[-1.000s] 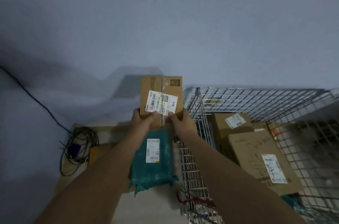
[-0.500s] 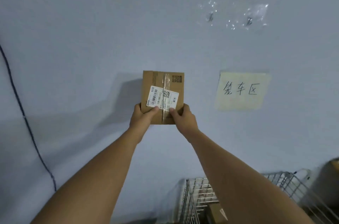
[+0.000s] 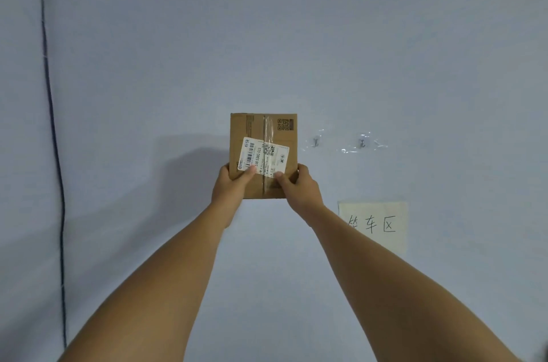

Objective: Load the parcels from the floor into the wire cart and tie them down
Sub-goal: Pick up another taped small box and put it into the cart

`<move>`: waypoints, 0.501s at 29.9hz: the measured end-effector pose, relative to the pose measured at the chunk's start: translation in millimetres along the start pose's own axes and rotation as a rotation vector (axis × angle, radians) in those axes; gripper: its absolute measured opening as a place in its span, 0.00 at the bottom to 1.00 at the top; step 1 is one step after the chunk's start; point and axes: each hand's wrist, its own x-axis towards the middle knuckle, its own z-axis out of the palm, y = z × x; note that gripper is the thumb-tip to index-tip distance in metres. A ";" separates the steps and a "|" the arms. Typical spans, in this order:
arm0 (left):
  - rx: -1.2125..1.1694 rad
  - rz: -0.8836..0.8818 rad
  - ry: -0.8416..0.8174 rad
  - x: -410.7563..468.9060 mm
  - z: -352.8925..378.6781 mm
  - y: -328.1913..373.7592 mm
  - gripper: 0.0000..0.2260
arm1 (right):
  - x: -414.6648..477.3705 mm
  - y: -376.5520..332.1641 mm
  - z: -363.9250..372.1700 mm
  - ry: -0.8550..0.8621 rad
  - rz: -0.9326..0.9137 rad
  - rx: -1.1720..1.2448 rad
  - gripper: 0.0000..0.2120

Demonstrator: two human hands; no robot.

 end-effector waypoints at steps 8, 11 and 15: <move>-0.054 0.008 -0.159 -26.5 66.4 21.2 0.22 | -18.7 9.3 -75.7 0.160 0.072 -0.033 0.24; -0.068 0.001 -0.281 -48.0 115.8 27.7 0.23 | -38.7 27.4 -122.8 0.251 0.132 -0.051 0.24; -0.115 -0.014 -0.444 -98.1 192.1 41.6 0.23 | -74.9 53.2 -205.9 0.364 0.194 -0.144 0.25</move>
